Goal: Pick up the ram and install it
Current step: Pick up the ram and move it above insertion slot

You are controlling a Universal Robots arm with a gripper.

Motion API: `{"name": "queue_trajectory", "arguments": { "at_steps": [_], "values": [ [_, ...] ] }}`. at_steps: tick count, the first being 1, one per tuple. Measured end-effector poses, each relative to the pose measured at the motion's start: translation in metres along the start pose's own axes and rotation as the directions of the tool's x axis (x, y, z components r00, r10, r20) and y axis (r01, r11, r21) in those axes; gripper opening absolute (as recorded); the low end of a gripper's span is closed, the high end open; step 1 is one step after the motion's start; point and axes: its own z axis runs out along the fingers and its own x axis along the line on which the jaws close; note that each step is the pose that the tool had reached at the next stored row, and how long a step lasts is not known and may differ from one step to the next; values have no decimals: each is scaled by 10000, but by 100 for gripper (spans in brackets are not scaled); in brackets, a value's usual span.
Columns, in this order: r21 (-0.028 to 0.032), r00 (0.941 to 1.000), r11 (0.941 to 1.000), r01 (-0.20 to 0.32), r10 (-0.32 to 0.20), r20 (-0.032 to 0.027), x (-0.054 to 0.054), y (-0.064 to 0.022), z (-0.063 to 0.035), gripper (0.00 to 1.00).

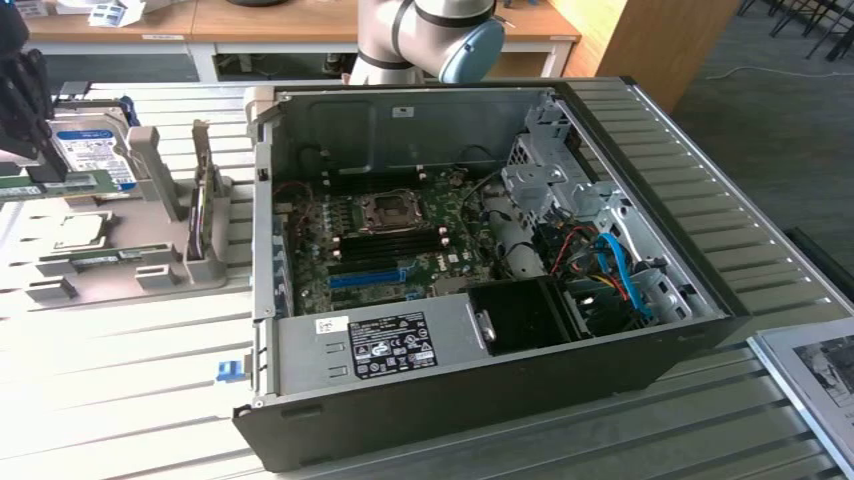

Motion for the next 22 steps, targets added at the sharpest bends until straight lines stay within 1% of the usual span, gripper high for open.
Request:
{"name": "queue_trajectory", "arguments": {
  "at_steps": [22],
  "values": [
    [0,10000,10000,-45,45,2,-4,13,-319,12]
  ]
}}
